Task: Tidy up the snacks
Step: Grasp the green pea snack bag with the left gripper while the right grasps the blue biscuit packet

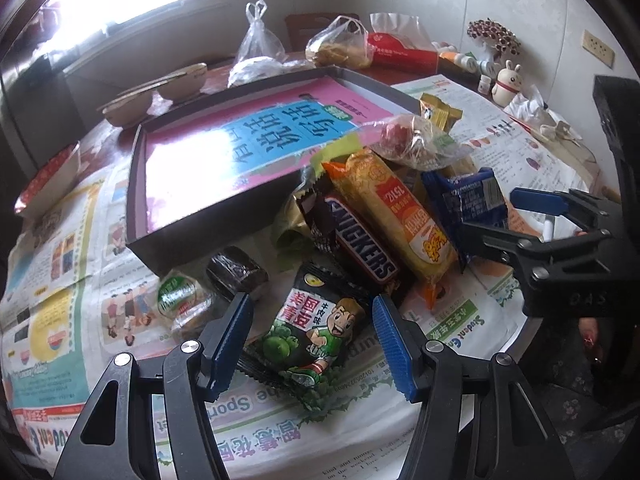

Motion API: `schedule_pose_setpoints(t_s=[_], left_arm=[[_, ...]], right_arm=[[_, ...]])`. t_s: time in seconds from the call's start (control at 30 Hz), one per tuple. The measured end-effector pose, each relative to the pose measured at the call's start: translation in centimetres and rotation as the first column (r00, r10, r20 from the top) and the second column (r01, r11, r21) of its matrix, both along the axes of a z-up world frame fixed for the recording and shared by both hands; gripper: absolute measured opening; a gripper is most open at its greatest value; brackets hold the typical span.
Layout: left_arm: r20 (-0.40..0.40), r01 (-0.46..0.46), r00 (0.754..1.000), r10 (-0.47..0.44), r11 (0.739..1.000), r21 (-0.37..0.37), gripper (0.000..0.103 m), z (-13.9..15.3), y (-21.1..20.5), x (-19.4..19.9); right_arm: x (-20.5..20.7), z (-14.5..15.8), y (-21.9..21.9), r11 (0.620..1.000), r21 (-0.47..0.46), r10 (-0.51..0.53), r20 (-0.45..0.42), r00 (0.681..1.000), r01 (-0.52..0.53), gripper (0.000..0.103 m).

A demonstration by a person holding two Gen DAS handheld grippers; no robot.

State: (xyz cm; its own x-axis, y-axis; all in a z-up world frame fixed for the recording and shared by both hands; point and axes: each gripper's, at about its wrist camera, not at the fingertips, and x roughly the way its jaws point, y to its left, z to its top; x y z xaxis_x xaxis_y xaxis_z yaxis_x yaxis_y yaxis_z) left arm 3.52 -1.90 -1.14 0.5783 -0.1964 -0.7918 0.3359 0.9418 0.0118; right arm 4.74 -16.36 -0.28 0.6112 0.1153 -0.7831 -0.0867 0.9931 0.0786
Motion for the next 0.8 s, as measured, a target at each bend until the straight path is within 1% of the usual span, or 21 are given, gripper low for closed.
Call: schedule_pose_setpoints(t_s=[0.03,0.13,0.2,0.23,0.33,0.37,0.4,0.43,0.6,0.7,0.73,0.8], left_arm=[[-0.008,0.001,1.0,-0.001,1.0,-0.006,0.064,-0.1,0.1,0.1],[-0.026,0.003,1.0,-0.004,1.0,-0.023,0.064,-0.5,0.2,0.2],[-0.032,0.009,0.999,-0.009,1.0,-0.02,0.062,-0.7,0.0,0.3],[-0.036,0.011,0.999,-0.012,1.0,-0.019,0.062,-0.9,-0.1,0.3],[-0.041,0.02,0.999,-0.021,0.999,-0.03,0.056,-1.0,-0.2,0.3],[-0.04,0.021,0.999,-0.022,0.999,-0.032,0.053,-1.0,-0.3,0.3],[-0.039,0.023,0.999,-0.024,0.999,-0.033,0.049,-1.0,-0.3,0.2],[-0.039,0.023,0.999,-0.025,0.999,-0.036,0.048,-1.0,-0.4,0.2],[-0.051,0.023,0.998,-0.027,0.997,-0.073,0.044,-0.9,-0.5,0.2],[-0.077,0.019,0.997,-0.031,0.989,-0.143,0.043,-0.7,0.0,0.2],[-0.082,0.018,0.996,-0.032,0.987,-0.158,0.043,-0.6,0.1,0.1],[-0.079,0.018,0.996,-0.031,0.986,-0.164,0.043,-0.4,0.1,0.0]], right_arm=[[0.2,-0.1,0.3,1.0,-0.007,-0.002,-0.004,1.0,0.002,0.097],[0.5,-0.3,0.8,1.0,-0.021,-0.014,-0.005,1.0,0.014,0.091],[0.8,-0.5,1.1,0.999,-0.027,-0.018,-0.014,1.0,0.017,0.083],[0.9,-0.7,1.3,0.999,-0.031,-0.016,-0.021,1.0,0.015,0.081],[0.9,-1.0,1.4,0.999,-0.035,-0.017,-0.019,1.0,0.017,0.077],[0.9,-1.0,1.4,0.999,-0.034,-0.015,-0.016,1.0,0.014,0.073],[0.8,-0.9,1.5,0.999,-0.035,-0.012,-0.015,1.0,0.012,0.066],[0.6,-0.9,1.3,1.0,-0.03,-0.008,-0.011,1.0,0.008,0.062],[0.0,-0.6,0.0,0.999,0.032,-0.001,-0.014,1.0,0.002,0.058],[-0.5,-0.2,-1.2,0.998,0.065,-0.014,-0.009,1.0,0.015,0.058],[-0.7,0.1,-1.7,0.997,0.078,-0.022,-0.005,1.0,0.023,0.058],[-0.8,0.5,-2.4,0.996,0.085,-0.035,0.005,0.999,0.034,0.058]])
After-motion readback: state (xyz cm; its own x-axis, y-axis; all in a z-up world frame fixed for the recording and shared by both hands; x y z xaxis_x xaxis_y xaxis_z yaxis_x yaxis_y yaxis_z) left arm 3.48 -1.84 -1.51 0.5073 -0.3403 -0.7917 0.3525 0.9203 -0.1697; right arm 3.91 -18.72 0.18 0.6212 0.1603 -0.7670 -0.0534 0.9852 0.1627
